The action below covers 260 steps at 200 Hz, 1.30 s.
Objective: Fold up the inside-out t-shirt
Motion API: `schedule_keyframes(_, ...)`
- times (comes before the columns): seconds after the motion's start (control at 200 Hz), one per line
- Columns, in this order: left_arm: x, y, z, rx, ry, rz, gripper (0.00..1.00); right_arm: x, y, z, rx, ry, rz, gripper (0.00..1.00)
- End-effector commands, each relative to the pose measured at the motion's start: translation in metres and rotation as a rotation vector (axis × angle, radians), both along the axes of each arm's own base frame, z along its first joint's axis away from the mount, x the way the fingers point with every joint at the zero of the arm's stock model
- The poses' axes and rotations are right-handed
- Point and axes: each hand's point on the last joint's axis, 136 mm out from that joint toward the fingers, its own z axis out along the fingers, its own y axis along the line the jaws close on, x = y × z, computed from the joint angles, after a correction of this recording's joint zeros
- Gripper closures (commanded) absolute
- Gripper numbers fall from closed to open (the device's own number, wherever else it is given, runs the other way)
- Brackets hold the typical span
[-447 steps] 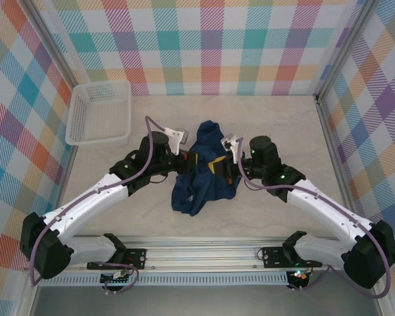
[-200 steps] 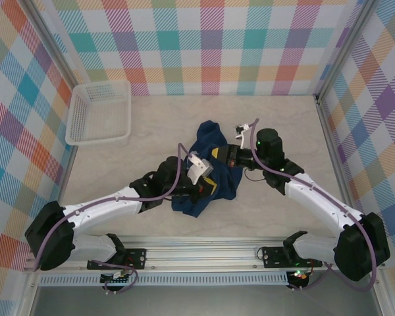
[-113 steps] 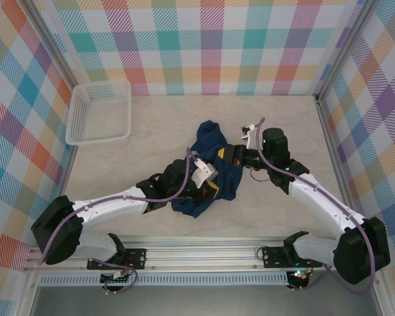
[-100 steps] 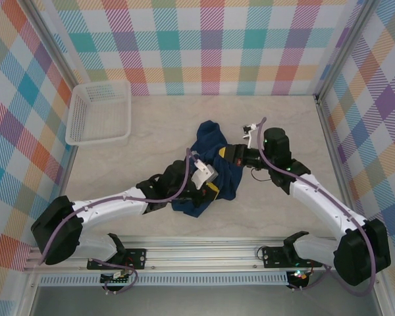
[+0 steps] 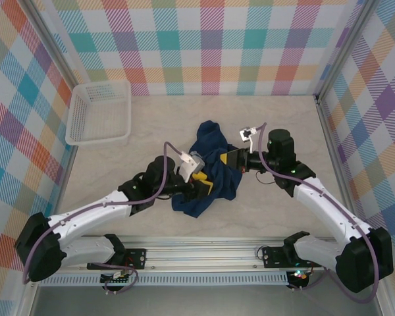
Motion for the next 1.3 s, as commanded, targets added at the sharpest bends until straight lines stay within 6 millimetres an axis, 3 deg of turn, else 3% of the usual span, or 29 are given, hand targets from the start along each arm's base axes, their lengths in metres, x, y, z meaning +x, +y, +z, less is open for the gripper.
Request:
schedule_keyframes(0.0, 0.02, -0.006, 0.007, 0.012, 0.019, 0.038, 0.53, -0.006, 0.002, 0.0, 0.016, -0.033, 0.051, 1.0)
schedule_keyframes(0.165, 0.032, -0.021, 0.004, 0.034, 0.037, 0.009, 0.57, -0.006, 0.001, -0.002, 0.02, -0.028, 0.045, 1.0)
schedule_keyframes(0.31, 0.027, -0.028, 0.003, 0.021, 0.062, -0.04, 0.88, 0.001, -0.007, -0.005, -0.01, -0.028, -0.022, 1.0)
schedule_keyframes(0.415, 0.008, -0.025, 0.004, -0.007, 0.068, -0.103, 0.98, 0.018, -0.025, -0.005, -0.031, 0.005, -0.141, 1.0)
schedule_keyframes(0.665, -0.056, -0.029, -0.013, 0.058, 0.009, -0.266, 1.0, 0.036, -0.039, -0.003, -0.023, 0.083, -0.242, 1.0)
schedule_keyframes(0.84, -0.076, -0.043, -0.037, 0.153, -0.009, -0.32, 0.97, 0.041, -0.042, -0.018, -0.046, 0.124, -0.255, 1.0)
schedule_keyframes(0.92, -0.075, -0.049, -0.042, 0.174, 0.005, -0.319, 0.81, 0.037, -0.037, -0.019, -0.032, 0.106, -0.208, 1.0)
schedule_keyframes(0.98, -0.069, -0.049, -0.037, 0.162, -0.013, -0.291, 0.67, 0.031, -0.033, -0.019, -0.033, 0.076, -0.159, 1.0)
schedule_keyframes(1.05, -0.063, -0.045, -0.025, 0.133, -0.046, -0.25, 0.58, 0.022, -0.032, -0.02, -0.05, 0.026, -0.104, 1.0)
schedule_keyframes(1.295, -0.018, -0.009, 0.009, -0.007, -0.023, -0.076, 0.49, -0.005, -0.028, -0.022, -0.05, -0.101, 0.025, 1.0)
